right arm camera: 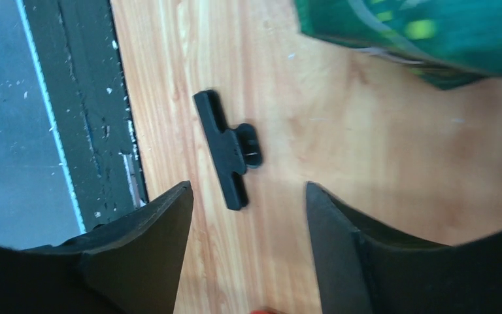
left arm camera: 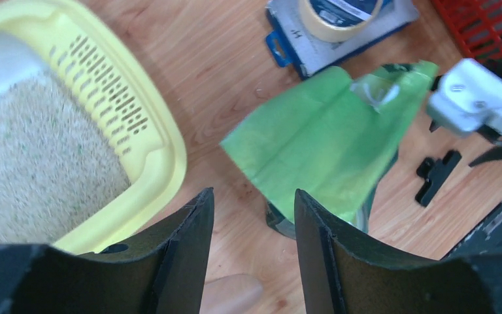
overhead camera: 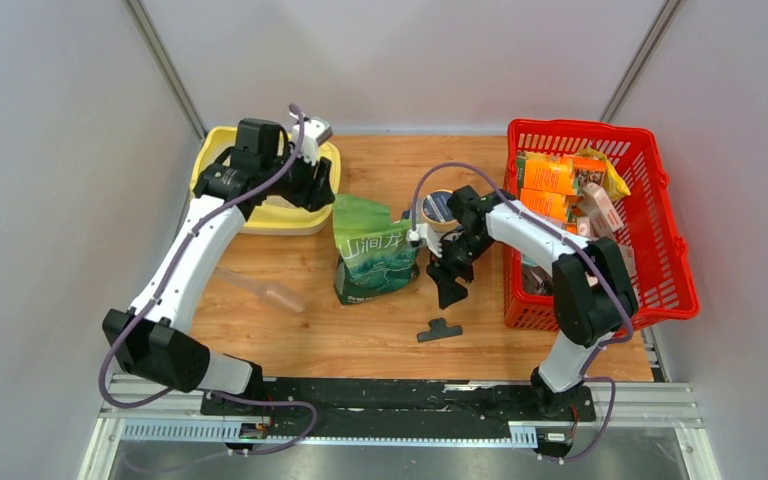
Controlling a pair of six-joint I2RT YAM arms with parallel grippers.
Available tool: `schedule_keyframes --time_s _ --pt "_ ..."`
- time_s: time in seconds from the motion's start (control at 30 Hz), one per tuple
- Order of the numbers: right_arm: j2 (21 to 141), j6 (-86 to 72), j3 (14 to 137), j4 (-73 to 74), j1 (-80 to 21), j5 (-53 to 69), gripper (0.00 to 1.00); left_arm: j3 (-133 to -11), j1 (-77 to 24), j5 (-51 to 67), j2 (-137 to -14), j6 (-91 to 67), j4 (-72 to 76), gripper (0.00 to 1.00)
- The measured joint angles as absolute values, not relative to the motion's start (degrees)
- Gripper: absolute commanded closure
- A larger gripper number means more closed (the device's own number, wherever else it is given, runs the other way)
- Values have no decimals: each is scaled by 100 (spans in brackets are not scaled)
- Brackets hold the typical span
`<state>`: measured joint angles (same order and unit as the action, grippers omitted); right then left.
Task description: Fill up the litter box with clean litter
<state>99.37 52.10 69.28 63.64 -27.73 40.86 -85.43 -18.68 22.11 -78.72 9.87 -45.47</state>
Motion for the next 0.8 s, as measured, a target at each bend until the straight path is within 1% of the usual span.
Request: schedule_keyframes --time_s 0.07,0.13,0.23,0.3,0.33,0.4,0.43,0.5,0.53,0.6,0.63,0.67,0.7,0.8 --pt "9852 5183 7168 6418 -2674 4045 26 -8578 -1634 2196 -8064 565 -4510 43" --pt "9699 5103 7413 6475 -2582 3999 22 -8578 -1470 2193 -8265 224 -4477 39" --pt "9513 4884 7874 6519 -2480 3940 19 -8578 -1378 2355 -8560 -84 -4357 35" --pt "9417 4665 8202 6482 -2412 3920 15 -8578 -1385 2532 -8729 -183 -4300 35" --pt "9349 4530 8335 6423 -2362 3911 9 -8578 -1389 2622 -8799 -211 -4268 35" --pt "9233 4228 8499 6283 -2303 3900 2 -8578 -1389 2864 -8945 -224 -4198 36" --pt "9177 4062 8556 6189 -2281 3870 0 -8578 -1389 2985 -9000 -213 -4171 37" --pt "9118 3754 8656 6010 -2261 3758 0 -8578 -1389 3280 -9113 -178 -4130 41" --pt "9113 3614 8711 5909 -2252 3691 0 -8578 -1389 3385 -9157 -163 -4123 48" --pt "9115 3417 8814 5776 -2235 3586 0 -8584 -1389 3627 -9273 -115 -4132 58" --pt "9120 3347 8862 5747 -2233 3548 0 -8606 -1389 3760 -9354 -60 -4145 71" --pt "9133 3295 8927 5730 -2231 3524 0 -8641 -1389 3883 -9430 -25 -4163 77" --pt "9164 3236 9045 5697 -2231 3494 0 -8685 -1389 4001 -9507 -12 -4198 86" --pt "9284 3022 9336 5544 -2231 3391 0 -8809 -1389 4447 -9651 64 -4239 97"
